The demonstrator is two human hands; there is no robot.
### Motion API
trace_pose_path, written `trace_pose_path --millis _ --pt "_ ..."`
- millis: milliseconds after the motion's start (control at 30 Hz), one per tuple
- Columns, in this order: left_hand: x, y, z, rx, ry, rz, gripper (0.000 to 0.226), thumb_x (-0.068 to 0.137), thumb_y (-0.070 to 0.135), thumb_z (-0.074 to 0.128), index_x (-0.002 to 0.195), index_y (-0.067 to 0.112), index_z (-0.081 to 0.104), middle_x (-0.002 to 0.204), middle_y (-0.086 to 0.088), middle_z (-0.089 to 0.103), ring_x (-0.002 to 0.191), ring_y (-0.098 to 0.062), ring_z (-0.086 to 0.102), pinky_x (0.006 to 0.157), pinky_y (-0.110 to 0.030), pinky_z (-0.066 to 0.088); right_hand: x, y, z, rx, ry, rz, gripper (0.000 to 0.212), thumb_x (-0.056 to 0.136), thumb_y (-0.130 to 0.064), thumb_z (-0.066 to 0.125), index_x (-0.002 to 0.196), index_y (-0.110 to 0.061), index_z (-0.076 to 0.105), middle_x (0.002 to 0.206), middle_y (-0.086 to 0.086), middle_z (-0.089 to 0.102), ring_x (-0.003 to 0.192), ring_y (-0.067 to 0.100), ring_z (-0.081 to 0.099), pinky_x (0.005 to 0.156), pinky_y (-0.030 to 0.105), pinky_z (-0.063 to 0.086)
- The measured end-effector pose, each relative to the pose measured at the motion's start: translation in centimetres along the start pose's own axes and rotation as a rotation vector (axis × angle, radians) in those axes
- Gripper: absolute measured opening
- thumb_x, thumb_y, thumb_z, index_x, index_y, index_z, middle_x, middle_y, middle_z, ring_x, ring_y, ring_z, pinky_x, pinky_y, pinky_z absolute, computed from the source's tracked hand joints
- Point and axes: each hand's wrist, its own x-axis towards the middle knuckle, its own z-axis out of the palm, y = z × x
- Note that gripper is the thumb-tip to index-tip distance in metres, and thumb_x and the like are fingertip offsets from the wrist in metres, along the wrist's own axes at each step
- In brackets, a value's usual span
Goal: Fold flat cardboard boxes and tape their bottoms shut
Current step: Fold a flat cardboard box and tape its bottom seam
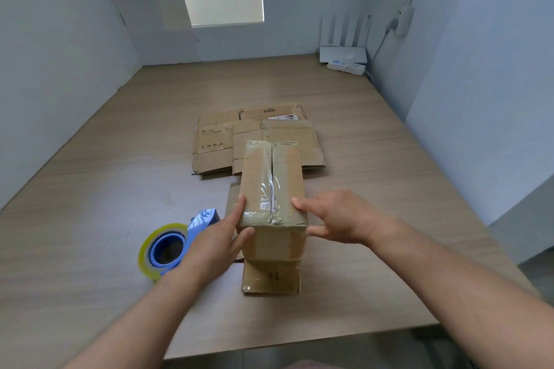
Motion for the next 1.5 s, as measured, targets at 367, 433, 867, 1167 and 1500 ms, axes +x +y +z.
trace_pose_path --millis 367,433,867,1167,1500 --pt "-2.2 0.5 2.8 -0.227 0.265 -0.05 0.051 0.101 0.021 0.037 0.15 0.028 0.026 0.115 -0.004 0.065 0.092 -0.012 0.058 0.083 -0.029 0.048 -1.9 -2.1 2.3 0.149 0.412 -0.028 0.05 0.07 -0.023 0.084 0.111 0.001 0.067 0.08 0.014 0.067 0.07 0.03 0.065 0.048 0.035 0.054" --pt "-1.9 -1.2 0.9 -0.127 0.253 0.064 0.039 0.1 0.027 0.042 0.139 0.031 0.046 0.118 0.005 0.065 0.095 -0.005 0.056 0.079 -0.014 0.041 -2.0 -1.9 2.4 0.135 0.404 -0.027 0.05 0.072 -0.023 0.082 0.113 0.001 0.066 0.081 0.014 0.066 0.071 0.03 0.065 0.048 0.035 0.054" --pt "1.7 -2.7 -2.2 0.133 0.118 0.172 0.022 0.092 0.041 0.058 0.076 0.031 0.046 0.064 0.016 0.046 0.064 -0.006 0.046 0.056 -0.019 0.032 -0.1 -1.1 3.6 0.333 0.237 0.099 0.056 0.087 -0.039 0.064 0.137 -0.017 0.049 0.138 0.013 0.044 0.119 0.026 0.049 0.088 0.04 0.051" --pt "1.2 -2.5 -2.4 0.185 -0.023 0.123 0.063 0.075 0.078 0.031 0.118 0.036 0.05 0.111 0.015 0.062 0.093 -0.001 0.056 0.076 -0.018 0.047 -0.4 -1.5 3.5 0.607 0.252 0.317 0.072 0.085 -0.07 0.035 0.142 -0.026 0.035 0.139 -0.003 0.041 0.121 0.015 0.049 0.093 0.032 0.044" --pt "2.5 1.3 -2.6 -0.544 -0.208 0.115 0.085 0.079 0.068 0.031 0.151 0.034 0.002 0.148 0.028 0.019 0.131 0.004 0.022 0.101 -0.005 0.02 3.0 -2.2 2.2 1.1 0.142 0.636 0.094 0.079 -0.079 0.028 0.151 -0.019 0.022 0.155 -0.001 0.029 0.141 0.019 0.029 0.115 0.034 0.021"
